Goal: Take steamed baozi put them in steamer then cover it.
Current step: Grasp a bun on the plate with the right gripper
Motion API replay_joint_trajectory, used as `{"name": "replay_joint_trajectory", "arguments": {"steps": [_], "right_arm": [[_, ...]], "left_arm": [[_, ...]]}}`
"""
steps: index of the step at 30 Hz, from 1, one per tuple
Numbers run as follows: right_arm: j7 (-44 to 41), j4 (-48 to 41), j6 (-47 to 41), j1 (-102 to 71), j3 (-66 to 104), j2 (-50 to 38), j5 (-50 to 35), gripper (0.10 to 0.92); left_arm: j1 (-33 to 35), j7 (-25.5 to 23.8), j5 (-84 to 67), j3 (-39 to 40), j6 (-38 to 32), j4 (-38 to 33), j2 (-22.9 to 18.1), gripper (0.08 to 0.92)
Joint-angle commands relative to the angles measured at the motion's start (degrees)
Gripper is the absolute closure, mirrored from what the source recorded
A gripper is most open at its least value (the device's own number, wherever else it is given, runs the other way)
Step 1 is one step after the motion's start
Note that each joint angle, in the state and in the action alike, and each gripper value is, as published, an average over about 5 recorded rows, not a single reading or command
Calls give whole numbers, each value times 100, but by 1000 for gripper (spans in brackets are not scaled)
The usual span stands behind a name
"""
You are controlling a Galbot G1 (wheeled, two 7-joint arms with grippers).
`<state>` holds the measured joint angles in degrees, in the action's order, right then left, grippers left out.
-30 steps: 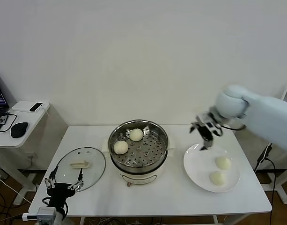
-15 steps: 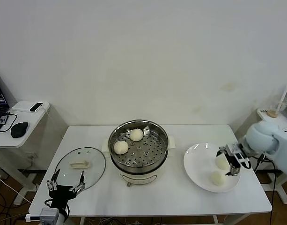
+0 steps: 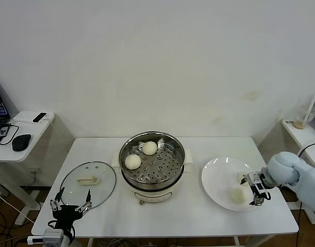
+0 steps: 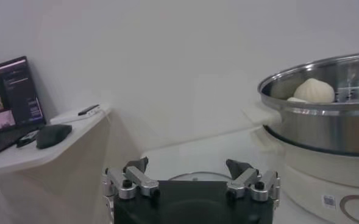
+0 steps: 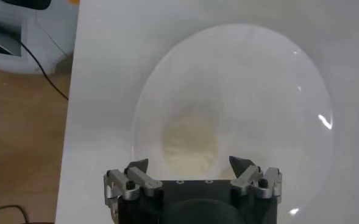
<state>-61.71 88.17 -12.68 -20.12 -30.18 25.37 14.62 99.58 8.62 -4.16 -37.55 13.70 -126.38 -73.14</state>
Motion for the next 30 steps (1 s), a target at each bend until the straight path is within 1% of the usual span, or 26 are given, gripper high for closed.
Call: {"name": "replay_joint_trajectory", "arguments": {"steps": [1, 8, 12, 18, 26, 30], "right_arm": [[112, -343, -13, -364, 236, 224, 177, 203], [229, -569, -19, -324, 238, 423, 187, 204], [246, -620, -49, -313, 237, 511, 180, 218], [220, -664, -111, -259, 195, 599, 161, 275], [24, -659, -135, -2, 63, 589, 79, 388], [-112, -675, -109, 247, 41, 563, 21, 414]], "left_arm": [[-10, -3, 1, -1, 0, 24, -11, 177], [-37, -1, 1, -4, 1, 41, -9, 177], [-36, -1, 5, -5, 7, 27, -9, 177], [-33, 0, 5, -10, 12, 9, -10, 177], [-41, 22, -4, -8, 10, -12, -27, 177], [-37, 23, -6, -14, 9, -27, -22, 177]]}}
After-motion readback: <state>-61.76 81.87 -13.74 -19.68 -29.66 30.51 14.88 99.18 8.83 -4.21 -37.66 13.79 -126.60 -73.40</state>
